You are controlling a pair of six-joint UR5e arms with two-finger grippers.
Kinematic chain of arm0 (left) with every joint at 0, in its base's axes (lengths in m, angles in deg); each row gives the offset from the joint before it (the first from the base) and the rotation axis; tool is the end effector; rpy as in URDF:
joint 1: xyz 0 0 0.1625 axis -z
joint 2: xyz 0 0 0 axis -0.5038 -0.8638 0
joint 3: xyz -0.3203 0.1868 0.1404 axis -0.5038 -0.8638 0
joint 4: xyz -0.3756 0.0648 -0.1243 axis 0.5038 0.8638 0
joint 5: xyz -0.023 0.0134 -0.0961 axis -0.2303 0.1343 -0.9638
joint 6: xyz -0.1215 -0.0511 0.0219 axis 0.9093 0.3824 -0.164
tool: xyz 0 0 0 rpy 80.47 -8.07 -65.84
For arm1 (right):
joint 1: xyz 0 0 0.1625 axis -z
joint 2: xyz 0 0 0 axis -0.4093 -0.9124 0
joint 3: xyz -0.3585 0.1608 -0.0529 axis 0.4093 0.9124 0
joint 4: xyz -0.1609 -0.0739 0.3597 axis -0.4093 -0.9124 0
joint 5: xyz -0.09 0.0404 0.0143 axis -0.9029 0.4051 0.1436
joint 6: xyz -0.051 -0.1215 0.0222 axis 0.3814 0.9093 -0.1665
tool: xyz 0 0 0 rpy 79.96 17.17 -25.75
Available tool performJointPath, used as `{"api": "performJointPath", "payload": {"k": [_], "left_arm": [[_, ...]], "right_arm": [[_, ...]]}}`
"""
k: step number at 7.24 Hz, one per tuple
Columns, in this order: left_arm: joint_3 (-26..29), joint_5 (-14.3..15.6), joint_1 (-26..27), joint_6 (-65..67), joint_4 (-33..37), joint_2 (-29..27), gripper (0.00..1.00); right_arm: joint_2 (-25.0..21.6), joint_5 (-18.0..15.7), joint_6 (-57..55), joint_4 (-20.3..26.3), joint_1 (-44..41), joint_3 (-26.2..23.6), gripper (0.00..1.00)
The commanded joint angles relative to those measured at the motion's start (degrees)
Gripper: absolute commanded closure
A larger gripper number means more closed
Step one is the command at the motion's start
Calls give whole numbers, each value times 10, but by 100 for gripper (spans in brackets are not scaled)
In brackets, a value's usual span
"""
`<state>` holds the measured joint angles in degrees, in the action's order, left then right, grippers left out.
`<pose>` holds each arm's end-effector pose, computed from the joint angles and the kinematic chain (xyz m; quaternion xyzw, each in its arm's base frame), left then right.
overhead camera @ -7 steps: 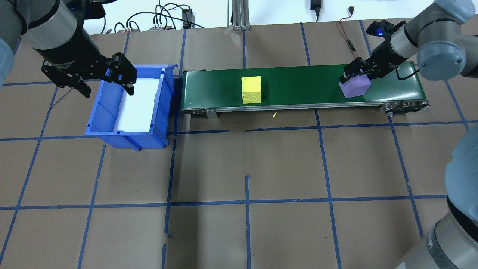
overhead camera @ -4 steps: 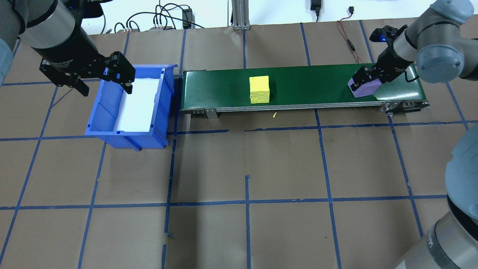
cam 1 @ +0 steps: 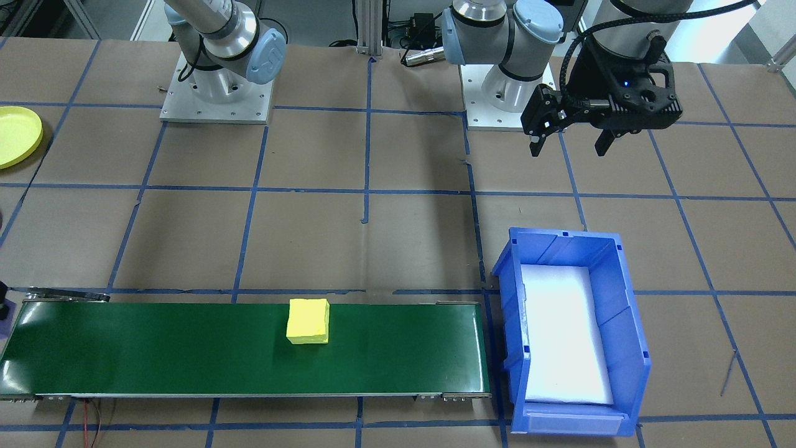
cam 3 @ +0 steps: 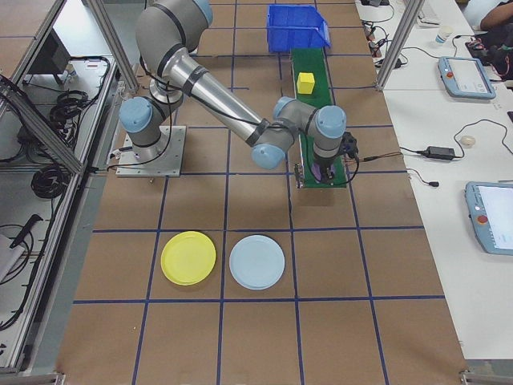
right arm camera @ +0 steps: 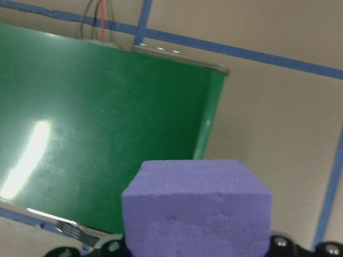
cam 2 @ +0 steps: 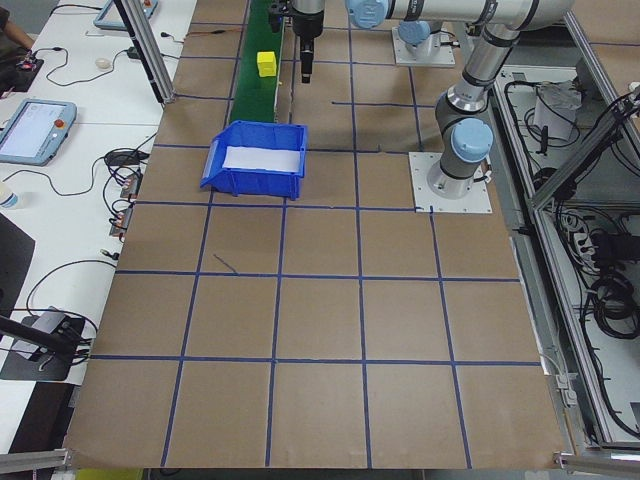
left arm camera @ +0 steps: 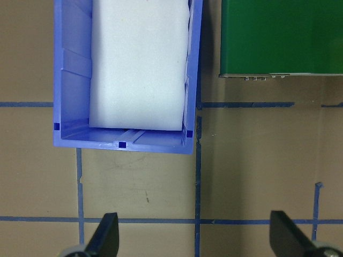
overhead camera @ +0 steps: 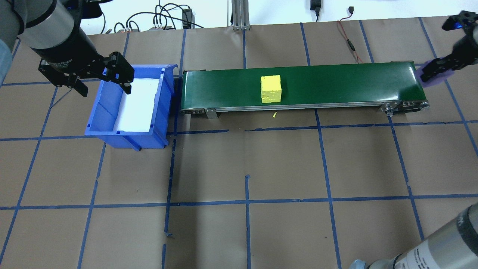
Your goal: Move block left to right into plate
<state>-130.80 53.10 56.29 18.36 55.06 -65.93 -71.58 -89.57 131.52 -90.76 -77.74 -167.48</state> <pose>-0.1028 -0.4678 0.4459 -0.0118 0.9996 -0.0235 0.0104 -0.2461 -0.5975 0.2397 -0.1250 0.9879 -0.0803 0.0453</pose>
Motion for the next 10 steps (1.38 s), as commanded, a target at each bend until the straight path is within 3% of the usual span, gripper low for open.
{"api": "performJointPath", "payload": {"k": [1, 3, 4, 5, 6, 7, 8, 10], "left_arm": [[1, 0, -1, -1, 0, 0, 0], [0, -1, -1, 0, -1, 0, 0], [0, -1, 0, 7, -1, 0, 0], [-1, -1, -1, 5, -1, 0, 0], [-1, -1, -1, 6, -1, 0, 0], [-2, -1, -1, 5, 0, 0, 0], [-1, -1, -2, 5, -1, 0, 0], [-1, -1, -1, 4, -1, 0, 0]], "right_arm": [[0, -4, 149, -1, 136, -24, 54], [18, -35, 206, -6, 240, -51, 57], [38, -57, 201, -40, 247, -51, 56], [54, -63, 200, -54, 248, -52, 52], [55, -64, 198, -55, 248, -55, 35], [56, -72, 171, -55, 248, -56, 29], [56, -91, 149, -55, 248, -56, 29], [55, -91, 148, -53, 248, -57, 29]]}}
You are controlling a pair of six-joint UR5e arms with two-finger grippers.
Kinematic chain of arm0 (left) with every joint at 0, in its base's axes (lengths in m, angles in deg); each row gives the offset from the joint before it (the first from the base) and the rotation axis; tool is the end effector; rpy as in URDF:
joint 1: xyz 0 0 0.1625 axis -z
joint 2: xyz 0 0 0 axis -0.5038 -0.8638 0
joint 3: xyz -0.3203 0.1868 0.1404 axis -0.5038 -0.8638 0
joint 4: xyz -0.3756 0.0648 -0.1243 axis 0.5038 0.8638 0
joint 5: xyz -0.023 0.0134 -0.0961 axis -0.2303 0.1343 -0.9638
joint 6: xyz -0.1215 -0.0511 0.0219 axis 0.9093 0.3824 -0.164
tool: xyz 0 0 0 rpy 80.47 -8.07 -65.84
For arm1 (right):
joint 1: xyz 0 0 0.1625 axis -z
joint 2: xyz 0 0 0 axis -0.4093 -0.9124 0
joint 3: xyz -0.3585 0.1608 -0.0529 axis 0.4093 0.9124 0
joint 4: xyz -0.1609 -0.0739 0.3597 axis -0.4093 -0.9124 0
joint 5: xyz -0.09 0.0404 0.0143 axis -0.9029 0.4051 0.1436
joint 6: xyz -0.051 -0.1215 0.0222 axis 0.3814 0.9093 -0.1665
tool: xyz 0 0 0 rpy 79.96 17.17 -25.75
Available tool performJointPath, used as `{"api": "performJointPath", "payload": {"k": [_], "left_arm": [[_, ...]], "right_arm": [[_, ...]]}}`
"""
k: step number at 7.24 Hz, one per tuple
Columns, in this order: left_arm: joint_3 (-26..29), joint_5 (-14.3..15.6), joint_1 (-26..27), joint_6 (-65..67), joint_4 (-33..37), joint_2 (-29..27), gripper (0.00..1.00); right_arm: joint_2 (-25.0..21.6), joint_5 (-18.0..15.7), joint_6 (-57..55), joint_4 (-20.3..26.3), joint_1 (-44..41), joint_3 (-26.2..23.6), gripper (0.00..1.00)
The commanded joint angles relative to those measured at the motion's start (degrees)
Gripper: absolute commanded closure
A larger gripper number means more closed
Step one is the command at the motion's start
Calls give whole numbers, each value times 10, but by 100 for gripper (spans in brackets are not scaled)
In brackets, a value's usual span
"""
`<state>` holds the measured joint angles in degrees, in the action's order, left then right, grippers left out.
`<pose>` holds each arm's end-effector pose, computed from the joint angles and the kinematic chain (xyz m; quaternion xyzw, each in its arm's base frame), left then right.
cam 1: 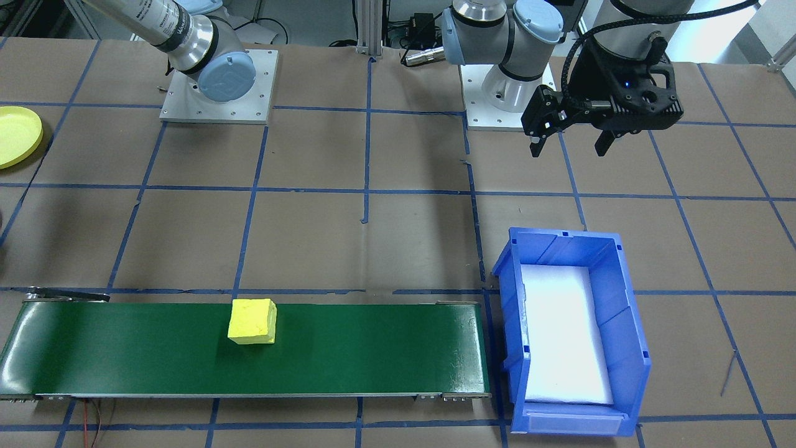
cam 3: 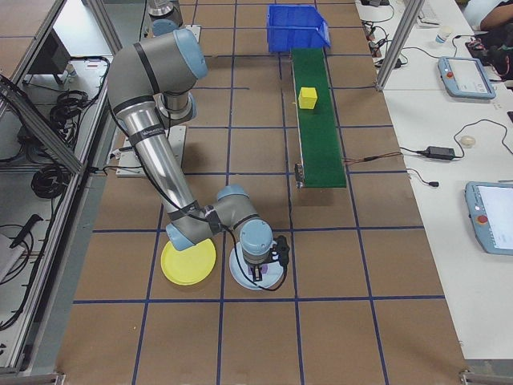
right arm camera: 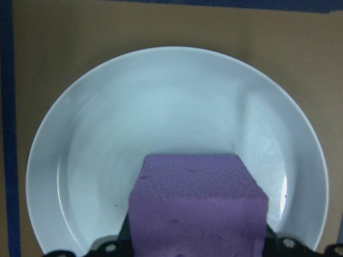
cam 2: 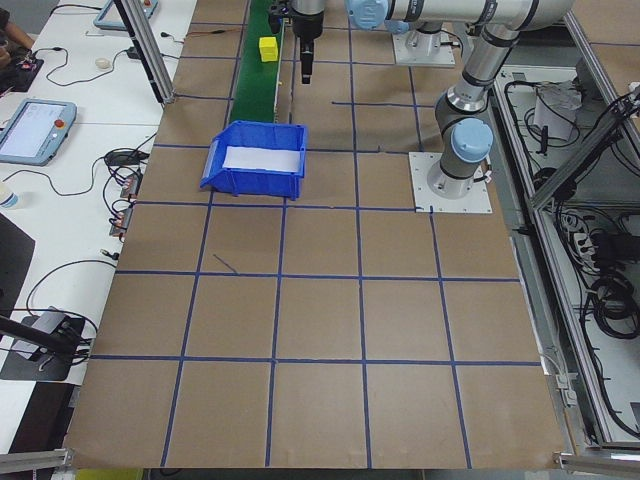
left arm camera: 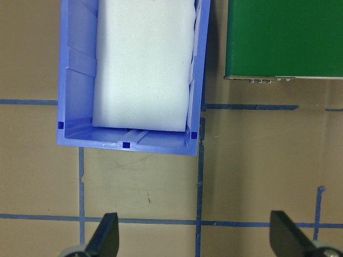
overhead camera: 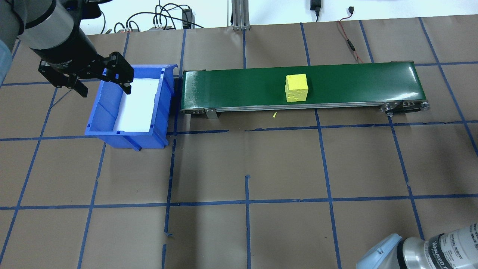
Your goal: Move block left to right into plate
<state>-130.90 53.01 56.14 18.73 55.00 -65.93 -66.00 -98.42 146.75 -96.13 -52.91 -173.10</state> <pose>-0.1018 -0.4680 0.4451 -0.0164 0.9996 -0.0232 0.0095 -0.4701 -0.4132 0.1446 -0.0394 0.9989 0.0007 0.0262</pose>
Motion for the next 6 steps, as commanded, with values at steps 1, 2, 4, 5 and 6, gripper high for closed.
{"api": "performJointPath", "payload": {"k": [1, 2, 4, 5, 6], "left_arm": [[0, 0, -1, -1, 0, 0, 0], [0, 0, 0, -1, 0, 0, 0], [1, 0, -1, -3, 0, 0, 0], [1, -3, -10, -6, 1, 0, 0], [0, -5, -23, -5, 1, 0, 0]], "right_arm": [[-3, 1, -1, 1, 0, -10, 28], [-9, 6, 1, 0, 0, -10, 21], [-34, 6, -4, 1, -5, 4, 21], [-54, 1, -8, 7, -30, 7, 21], [-76, -1, -34, 11, -62, 7, 21]]}}
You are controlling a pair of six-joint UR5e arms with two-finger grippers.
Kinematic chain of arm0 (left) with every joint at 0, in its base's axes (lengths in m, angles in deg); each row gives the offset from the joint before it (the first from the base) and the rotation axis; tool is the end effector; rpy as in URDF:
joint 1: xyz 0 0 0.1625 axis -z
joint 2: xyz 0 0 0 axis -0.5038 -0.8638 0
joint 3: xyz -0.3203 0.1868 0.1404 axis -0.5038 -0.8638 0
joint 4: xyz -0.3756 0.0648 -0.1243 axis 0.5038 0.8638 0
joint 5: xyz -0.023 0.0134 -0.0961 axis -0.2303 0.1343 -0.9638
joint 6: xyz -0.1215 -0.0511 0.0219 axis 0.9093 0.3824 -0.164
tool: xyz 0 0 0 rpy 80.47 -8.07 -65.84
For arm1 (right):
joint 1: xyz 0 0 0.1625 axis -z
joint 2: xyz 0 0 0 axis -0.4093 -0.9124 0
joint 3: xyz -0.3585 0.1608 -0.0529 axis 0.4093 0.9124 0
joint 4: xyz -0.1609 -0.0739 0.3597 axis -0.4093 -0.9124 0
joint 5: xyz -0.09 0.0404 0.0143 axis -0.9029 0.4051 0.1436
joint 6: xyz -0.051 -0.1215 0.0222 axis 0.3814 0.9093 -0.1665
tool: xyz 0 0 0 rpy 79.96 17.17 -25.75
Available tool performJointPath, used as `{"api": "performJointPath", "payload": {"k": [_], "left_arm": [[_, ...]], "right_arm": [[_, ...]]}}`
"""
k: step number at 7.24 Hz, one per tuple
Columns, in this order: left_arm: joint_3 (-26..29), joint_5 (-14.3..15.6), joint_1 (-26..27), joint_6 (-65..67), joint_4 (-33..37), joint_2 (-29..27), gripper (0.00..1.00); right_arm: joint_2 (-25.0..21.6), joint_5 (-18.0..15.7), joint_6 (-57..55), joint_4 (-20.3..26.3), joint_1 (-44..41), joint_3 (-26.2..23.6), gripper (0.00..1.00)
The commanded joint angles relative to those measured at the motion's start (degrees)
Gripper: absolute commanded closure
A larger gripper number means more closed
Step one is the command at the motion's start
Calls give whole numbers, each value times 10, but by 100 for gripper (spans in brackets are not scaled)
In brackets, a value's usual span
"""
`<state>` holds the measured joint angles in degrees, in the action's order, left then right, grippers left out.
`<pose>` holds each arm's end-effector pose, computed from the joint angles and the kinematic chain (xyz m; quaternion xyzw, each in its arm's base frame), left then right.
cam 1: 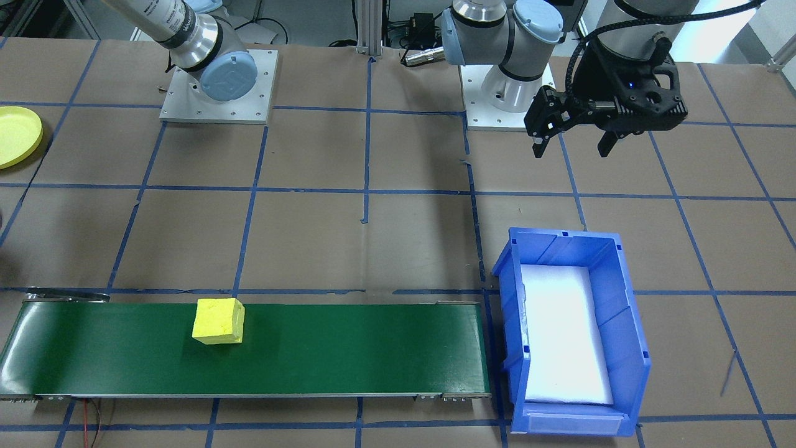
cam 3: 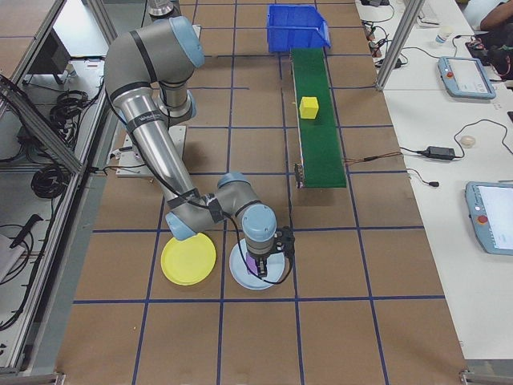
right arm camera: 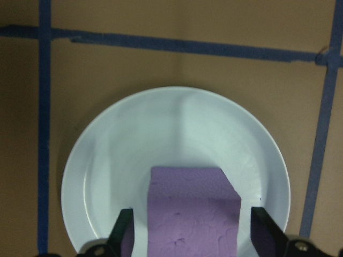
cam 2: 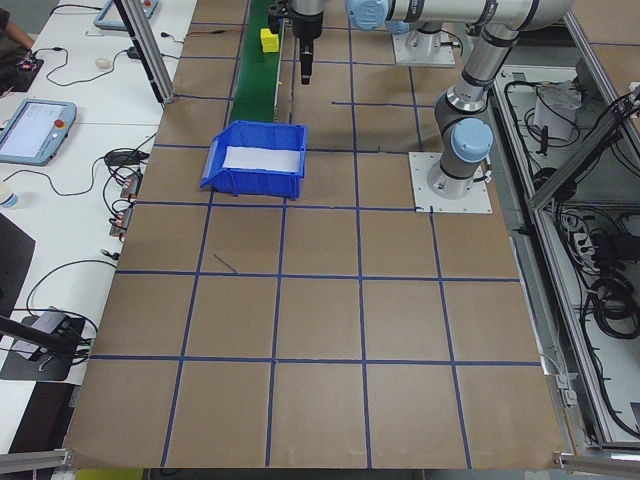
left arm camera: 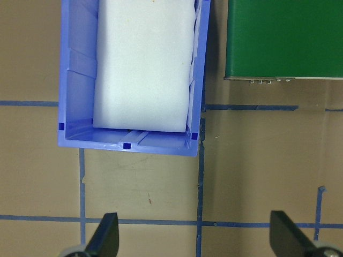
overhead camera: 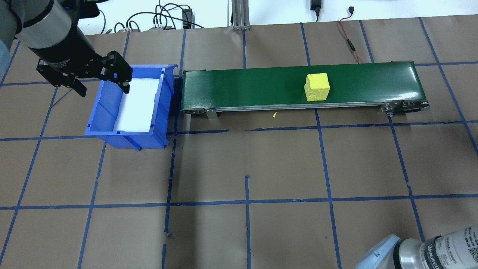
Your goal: Move block left to right into plate
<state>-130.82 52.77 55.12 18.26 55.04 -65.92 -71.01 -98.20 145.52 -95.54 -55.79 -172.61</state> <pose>-0.0940 -0.4698 0.4458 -0.0211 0.9995 -0.0237 0.0078 -0.4490 -0.4371 0.2006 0.0542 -0.9983 0.0205 0.0106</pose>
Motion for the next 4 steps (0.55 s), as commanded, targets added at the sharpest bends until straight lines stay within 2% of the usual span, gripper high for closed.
{"api": "performJointPath", "payload": {"k": [1, 2, 4], "left_arm": [[-1, -3, -12, -1, 0, 0, 0], [0, -5, -14, -1, 0, 0, 0], [-1, -4, -14, -1, 0, 0, 0]], "right_arm": [[-42, -3, -61, 35, -73, 3, 21], [-51, 3, -119, 68, -137, 8, 21], [-56, 18, -277, 83, -255, 10, 20]]}}
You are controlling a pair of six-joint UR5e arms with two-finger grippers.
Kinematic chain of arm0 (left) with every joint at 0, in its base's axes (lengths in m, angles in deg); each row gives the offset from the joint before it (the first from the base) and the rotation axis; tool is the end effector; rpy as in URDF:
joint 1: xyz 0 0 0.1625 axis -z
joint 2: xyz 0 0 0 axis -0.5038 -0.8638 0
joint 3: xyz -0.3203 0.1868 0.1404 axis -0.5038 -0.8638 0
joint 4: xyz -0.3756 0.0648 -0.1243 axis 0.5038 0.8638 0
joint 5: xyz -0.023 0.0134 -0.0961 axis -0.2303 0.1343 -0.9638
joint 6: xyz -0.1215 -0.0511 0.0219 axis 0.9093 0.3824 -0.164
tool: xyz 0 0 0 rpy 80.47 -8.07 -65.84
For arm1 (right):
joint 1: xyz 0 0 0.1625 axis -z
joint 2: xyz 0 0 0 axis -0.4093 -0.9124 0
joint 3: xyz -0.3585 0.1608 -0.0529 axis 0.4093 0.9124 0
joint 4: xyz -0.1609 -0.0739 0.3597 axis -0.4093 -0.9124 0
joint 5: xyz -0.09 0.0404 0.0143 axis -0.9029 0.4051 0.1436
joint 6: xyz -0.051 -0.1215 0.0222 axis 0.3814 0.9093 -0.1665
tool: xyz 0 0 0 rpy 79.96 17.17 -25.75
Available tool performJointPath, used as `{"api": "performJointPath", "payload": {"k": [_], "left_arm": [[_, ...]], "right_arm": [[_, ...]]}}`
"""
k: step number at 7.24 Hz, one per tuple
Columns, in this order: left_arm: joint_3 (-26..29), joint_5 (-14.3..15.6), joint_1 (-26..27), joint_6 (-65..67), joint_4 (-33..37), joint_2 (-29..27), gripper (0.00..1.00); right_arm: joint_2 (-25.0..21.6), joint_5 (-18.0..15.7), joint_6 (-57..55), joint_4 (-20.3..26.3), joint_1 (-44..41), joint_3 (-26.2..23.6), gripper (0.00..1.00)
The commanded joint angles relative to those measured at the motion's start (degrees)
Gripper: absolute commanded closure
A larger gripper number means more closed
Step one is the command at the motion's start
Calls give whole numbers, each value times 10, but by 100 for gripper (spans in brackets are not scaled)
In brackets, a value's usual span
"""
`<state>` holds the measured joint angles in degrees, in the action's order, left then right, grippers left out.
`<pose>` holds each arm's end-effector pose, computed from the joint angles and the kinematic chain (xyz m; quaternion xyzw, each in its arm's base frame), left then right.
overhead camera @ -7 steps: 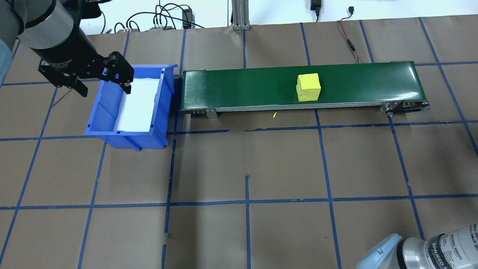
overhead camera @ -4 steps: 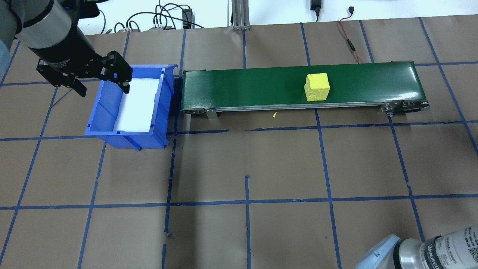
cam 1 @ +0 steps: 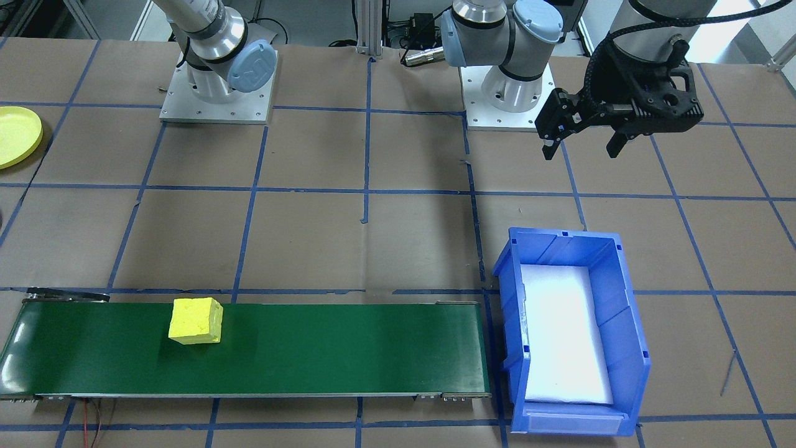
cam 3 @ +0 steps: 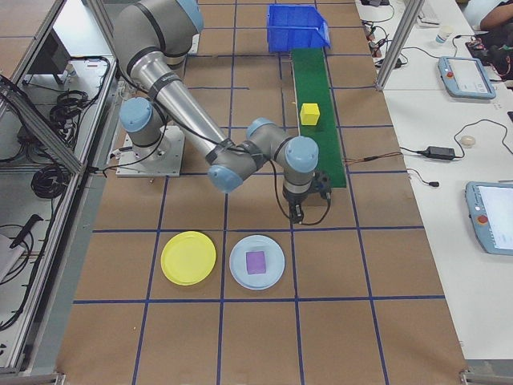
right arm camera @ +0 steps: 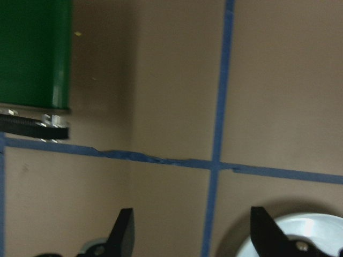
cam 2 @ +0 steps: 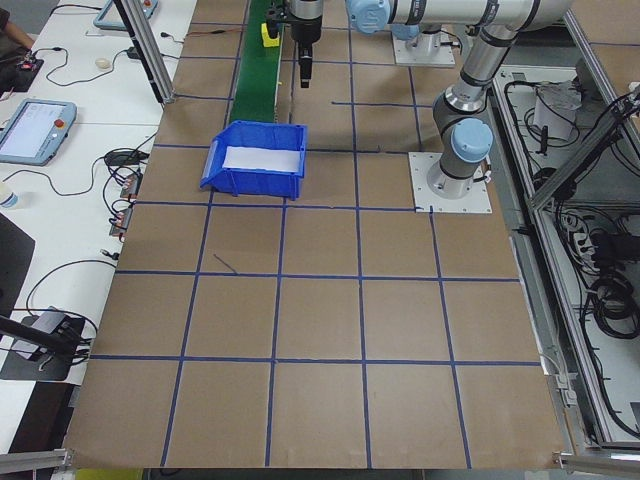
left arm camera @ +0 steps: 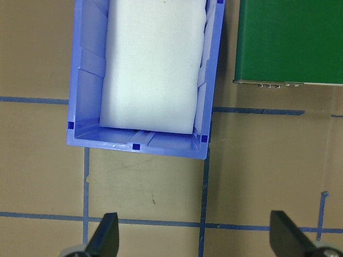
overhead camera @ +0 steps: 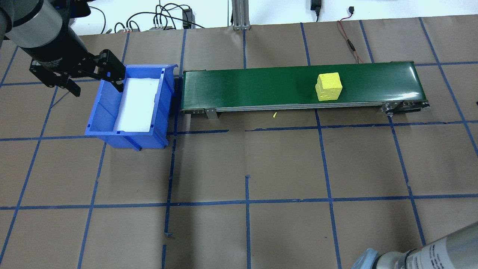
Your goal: Move block left to right into plate
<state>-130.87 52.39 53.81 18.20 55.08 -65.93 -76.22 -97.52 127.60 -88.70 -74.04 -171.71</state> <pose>-0.0841 -0.4718 0.4452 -0.0319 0.9992 -0.0230 0.0047 -0.2776 -0.5441 0.2501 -0.0571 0.9981 -0.0222 0.0050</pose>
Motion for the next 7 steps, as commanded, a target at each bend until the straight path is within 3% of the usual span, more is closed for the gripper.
{"api": "performJointPath", "payload": {"k": [1, 2, 4, 7], "left_arm": [[1, 0, -1, 0, 0, 0, 0], [1, 0, 0, 0, 0, 0, 0], [1, 1, -1, 0, 0, 0, 0], [1, 0, 0, 0, -1, 0, 0]], "right_arm": [[-3, 38, -157, 14, -113, 1, 16], [2, 62, -174, 17, -142, 1, 10], [3, 145, -243, 14, -183, 4, 7], [3, 184, -242, 7, -224, -3, 4]]}}
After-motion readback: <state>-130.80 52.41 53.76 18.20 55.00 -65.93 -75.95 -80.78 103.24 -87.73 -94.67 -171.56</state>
